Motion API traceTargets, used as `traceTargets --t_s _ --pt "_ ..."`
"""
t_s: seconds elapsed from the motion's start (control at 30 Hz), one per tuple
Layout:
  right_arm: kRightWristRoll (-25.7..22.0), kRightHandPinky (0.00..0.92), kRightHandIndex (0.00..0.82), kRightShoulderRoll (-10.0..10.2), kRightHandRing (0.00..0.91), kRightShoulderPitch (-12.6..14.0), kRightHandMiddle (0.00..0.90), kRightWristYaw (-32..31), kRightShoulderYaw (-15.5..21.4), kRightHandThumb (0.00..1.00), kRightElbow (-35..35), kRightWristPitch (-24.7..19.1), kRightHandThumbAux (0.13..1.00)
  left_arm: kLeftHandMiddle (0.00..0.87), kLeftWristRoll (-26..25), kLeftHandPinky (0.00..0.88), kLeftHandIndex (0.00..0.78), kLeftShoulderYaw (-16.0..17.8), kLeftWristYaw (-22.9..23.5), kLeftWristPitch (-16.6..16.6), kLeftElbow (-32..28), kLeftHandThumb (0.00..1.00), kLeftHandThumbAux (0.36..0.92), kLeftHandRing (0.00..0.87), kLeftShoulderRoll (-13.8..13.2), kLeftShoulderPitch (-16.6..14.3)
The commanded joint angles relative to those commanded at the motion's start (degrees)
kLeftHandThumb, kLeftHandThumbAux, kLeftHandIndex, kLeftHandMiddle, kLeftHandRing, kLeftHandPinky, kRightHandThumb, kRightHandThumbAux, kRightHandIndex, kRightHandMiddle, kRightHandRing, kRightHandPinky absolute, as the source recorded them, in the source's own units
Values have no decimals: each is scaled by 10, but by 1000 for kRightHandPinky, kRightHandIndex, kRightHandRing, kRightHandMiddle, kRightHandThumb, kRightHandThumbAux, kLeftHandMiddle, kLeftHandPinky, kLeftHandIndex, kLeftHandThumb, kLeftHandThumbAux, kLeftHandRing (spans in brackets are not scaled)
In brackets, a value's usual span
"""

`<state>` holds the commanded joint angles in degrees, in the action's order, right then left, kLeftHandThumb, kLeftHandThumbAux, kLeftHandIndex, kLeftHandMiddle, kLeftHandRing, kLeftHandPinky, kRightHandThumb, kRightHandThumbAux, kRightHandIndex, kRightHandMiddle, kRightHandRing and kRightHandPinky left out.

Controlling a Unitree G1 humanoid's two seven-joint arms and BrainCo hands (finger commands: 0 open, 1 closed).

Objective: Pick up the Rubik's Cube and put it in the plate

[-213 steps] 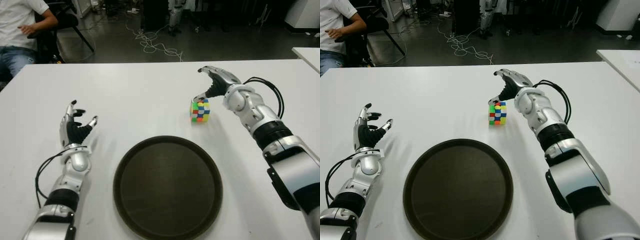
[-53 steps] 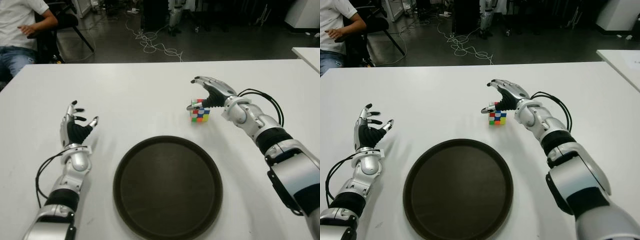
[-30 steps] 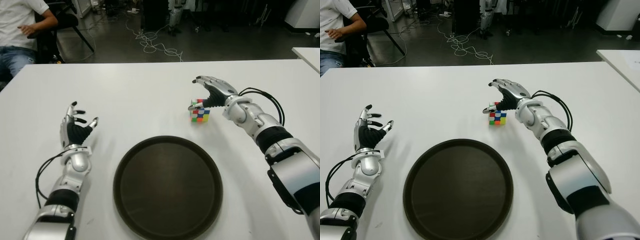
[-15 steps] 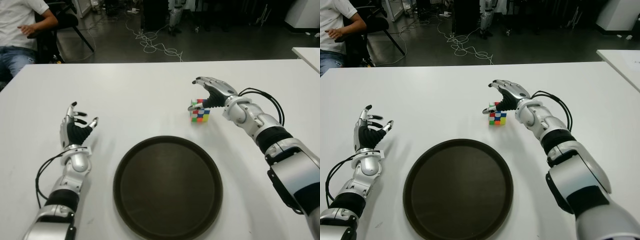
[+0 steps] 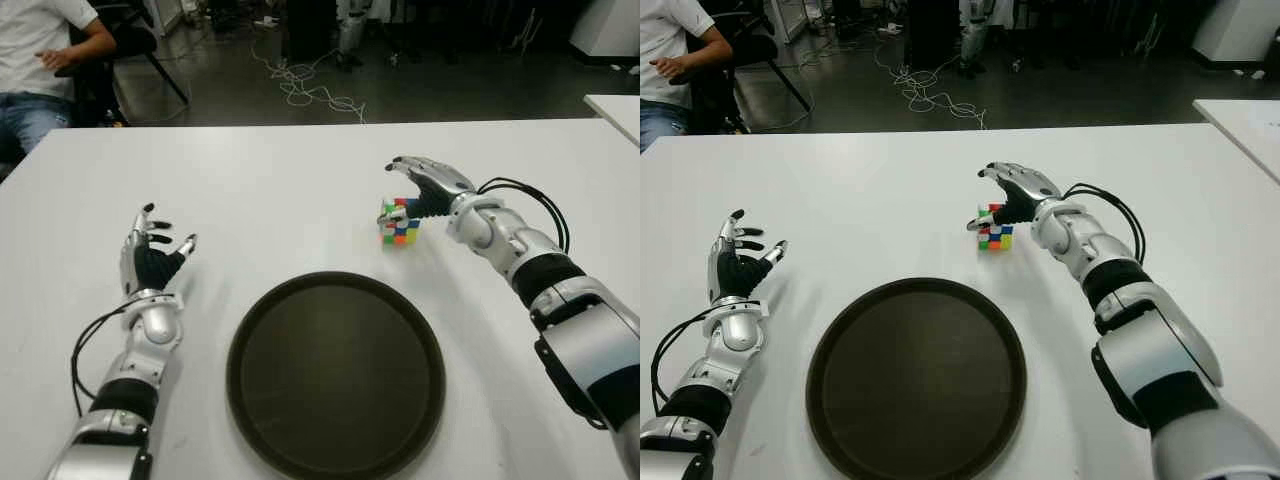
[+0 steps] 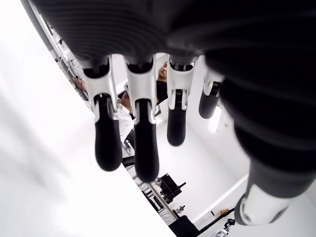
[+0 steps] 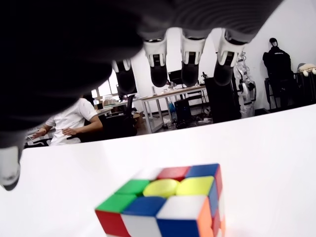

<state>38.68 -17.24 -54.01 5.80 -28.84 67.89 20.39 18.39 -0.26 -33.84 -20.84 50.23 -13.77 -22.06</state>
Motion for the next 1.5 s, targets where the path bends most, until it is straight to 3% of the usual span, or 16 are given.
traceTargets --t_s 0.23,0.4,0.57,0.67,0.77,0.93,1.07,1.17,1.3,1.5 --pt "-1 0 0 2 0 1 0 2 -1 0 -1 -3 450 545 3 744 0 -1 -3 4 1 0 725 737 0 -1" --pt "-6 0 0 7 0 3 0 -2 1 0 -2 -4 465 392 3 651 0 -2 0 4 3 0 735 644 -3 -1" --pt "-7 0 0 8 0 4 0 -2 2 0 0 -5 460 389 3 670 0 -2 2 6 3 0 737 663 -4 0" --pt "-6 0 0 10 0 4 0 -2 2 0 1 -7 453 330 3 593 0 -2 3 6 4 0 728 583 -4 -1" --pt "-6 0 0 12 0 5 0 0 2 0 4 -12 448 311 2 589 0 -1 2 5 4 0 730 548 -3 -1" --pt "-6 0 0 15 0 4 0 -2 1 0 6 -18 457 469 1 697 0 0 0 2 4 0 720 671 -2 -1" --pt "-7 0 0 16 0 4 0 -5 2 0 6 -19 452 413 1 632 0 0 -1 0 4 0 715 641 -2 -1" --pt "-7 0 0 16 0 5 0 -4 2 0 6 -22 455 474 3 696 0 -1 -4 -3 3 0 717 690 -2 0" --pt "-6 0 0 18 0 4 0 -3 1 0 9 -27 466 432 0 683 0 0 1 -5 7 0 710 683 -3 -1" --pt "-6 0 0 19 0 4 0 -3 1 0 10 -28 467 439 2 715 0 -1 0 -4 8 0 730 711 -4 -2"
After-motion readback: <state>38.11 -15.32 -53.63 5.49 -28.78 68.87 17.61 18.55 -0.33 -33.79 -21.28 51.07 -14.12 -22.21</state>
